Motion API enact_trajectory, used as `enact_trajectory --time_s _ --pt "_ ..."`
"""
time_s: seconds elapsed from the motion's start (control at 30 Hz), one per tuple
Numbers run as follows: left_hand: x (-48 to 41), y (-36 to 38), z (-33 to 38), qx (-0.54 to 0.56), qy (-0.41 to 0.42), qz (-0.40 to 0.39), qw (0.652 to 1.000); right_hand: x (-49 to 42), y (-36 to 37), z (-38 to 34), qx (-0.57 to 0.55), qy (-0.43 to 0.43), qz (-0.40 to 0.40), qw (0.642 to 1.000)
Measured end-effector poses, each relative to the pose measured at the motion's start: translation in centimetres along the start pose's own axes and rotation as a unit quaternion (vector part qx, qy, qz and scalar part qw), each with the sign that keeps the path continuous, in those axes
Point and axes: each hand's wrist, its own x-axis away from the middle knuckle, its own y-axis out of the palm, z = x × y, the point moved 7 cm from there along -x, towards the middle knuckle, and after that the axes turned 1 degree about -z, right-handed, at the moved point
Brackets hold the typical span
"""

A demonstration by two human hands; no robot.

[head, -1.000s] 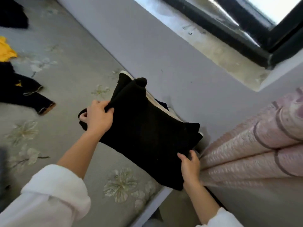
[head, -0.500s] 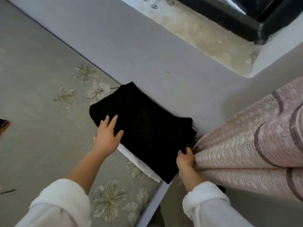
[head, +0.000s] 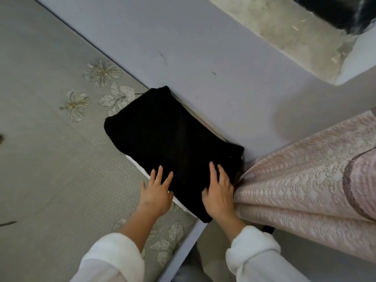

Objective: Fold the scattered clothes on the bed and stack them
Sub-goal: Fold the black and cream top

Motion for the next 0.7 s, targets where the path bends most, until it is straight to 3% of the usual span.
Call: enact_trajectory --time_s 0.1,0.2,0.27,0.43,0.7 --pt "0.1 -0.3 -0.1 -0.002 0.000 -0.031 1.000 0.7 4.3 -0.6 0.094 -0.074 -0.204 0.972" --pt "1.2 -0.1 -0.1 0.005 -0.003 -0.051 0.999 0.6 5.2 -0.1 0.164 -0.066 -0.272 0.946" --pt "2.2 -0.4 -0.3 0.053 -0.010 -0.035 0.998 0.2 4.0 -1.3 0.190 -0.076 -0.267 0.942" --pt "6.3 -1.8 -2.8 0.223 -0.054 0.092 0.969 0.1 -0.3 -7.6 0.125 -0.177 -0.096 0.972" --pt "18.4 2.6 -13.8 0.331 -0.199 0.221 0.895 8.6 5.0 -19.0 0.120 -0.320 -0.162 0.926"
